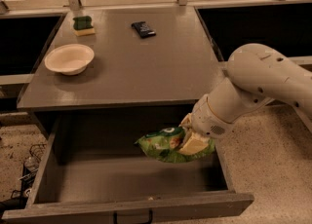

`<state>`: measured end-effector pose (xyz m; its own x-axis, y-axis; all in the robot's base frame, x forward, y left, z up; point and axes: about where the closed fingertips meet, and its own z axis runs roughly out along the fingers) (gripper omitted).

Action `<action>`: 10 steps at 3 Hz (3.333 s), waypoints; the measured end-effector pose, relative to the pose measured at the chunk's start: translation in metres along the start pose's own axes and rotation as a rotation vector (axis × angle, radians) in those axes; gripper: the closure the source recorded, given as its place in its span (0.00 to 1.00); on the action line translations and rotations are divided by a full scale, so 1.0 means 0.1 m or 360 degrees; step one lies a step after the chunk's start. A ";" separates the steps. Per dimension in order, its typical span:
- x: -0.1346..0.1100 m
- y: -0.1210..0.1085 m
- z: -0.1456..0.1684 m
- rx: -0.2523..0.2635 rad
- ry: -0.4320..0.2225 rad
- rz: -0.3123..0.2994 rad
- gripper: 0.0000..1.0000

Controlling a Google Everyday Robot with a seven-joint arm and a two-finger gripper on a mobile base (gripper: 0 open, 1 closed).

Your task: Place green rice chip bag into top drawer

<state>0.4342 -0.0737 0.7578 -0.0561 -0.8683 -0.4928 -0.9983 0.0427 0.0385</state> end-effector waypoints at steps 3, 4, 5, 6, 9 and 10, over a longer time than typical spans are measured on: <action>-0.01 -0.17 0.09 0.0099 0.0092 0.0116 1.00; -0.05 -0.26 0.08 0.0094 0.0107 0.0142 1.00; -0.05 -0.24 0.12 0.0072 0.0097 0.0145 1.00; -0.01 -0.17 0.25 0.0015 0.0077 0.0168 1.00; 0.15 0.02 0.71 -0.0143 0.0077 0.0246 1.00; 0.17 0.04 0.90 -0.0183 0.0061 0.0240 1.00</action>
Offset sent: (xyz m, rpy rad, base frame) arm 0.0231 0.0051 -0.0104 -0.0713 -0.0225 -0.1268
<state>0.4277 -0.0436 0.6718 -0.2020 -0.8746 -0.4408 -0.9706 0.1186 0.2095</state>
